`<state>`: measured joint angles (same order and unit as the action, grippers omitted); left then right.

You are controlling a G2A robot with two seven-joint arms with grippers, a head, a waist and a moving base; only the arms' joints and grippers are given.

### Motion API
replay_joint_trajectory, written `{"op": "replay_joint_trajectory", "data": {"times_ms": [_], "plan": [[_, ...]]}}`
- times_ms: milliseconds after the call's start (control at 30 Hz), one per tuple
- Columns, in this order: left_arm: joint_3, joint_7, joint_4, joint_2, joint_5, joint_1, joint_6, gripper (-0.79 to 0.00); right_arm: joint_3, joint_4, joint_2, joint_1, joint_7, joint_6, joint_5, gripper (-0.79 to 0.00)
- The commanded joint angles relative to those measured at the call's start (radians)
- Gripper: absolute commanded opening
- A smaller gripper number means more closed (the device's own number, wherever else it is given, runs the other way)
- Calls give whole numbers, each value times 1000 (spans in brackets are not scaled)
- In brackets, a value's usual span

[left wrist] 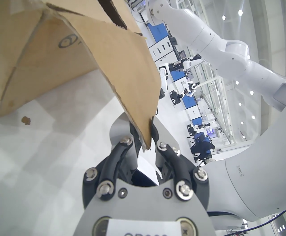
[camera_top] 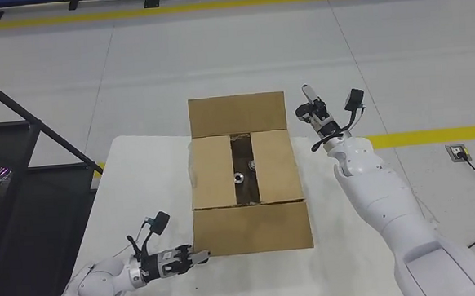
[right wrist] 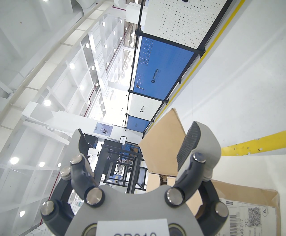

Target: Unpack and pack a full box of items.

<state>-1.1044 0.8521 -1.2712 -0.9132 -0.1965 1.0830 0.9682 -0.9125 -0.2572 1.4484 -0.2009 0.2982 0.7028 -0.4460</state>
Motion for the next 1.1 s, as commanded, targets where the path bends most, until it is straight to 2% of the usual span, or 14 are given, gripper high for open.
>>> {"op": "replay_joint_trajectory", "data": {"times_ms": [0, 200, 333, 400, 467, 600, 700, 800, 900, 1067], "plan": [[4, 0, 12, 7, -14, -7, 0, 0, 0, 0, 0, 0, 0, 0, 0, 0], [-8, -9, 39, 28, -27, -14, 9, 0, 0, 0, 0, 0, 0, 0, 0, 0], [-79, -55, 62, 45, 60, -8, 9, 0, 0, 0, 0, 0, 0, 0, 0, 0], [-142, -149, 57, 54, 192, 3, -50, 0, 0, 0, 0, 0, 0, 0, 0, 0], [-193, -280, 14, 57, 327, 35, -131, 0, 0, 0, 0, 0, 0, 0, 0, 0], [-243, -546, -99, 55, 668, 96, -381, 0, 0, 0, 0, 0, 0, 0, 0, 0], [-202, -697, -154, 40, 898, 100, -605, 0, 0, 0, 0, 0, 0, 0, 0, 0], [-122, -775, -152, 18, 1058, 58, -753, 0, 0, 0, 0, 0, 0, 0, 0, 0], [-40, -832, -77, -11, 1180, -25, -889, 0, 0, 0, 0, 0, 0, 0, 0, 0], [79, -947, 78, -68, 1257, -170, -1007, 0, 0, 0, 0, 0, 0, 0, 0, 0]]}}
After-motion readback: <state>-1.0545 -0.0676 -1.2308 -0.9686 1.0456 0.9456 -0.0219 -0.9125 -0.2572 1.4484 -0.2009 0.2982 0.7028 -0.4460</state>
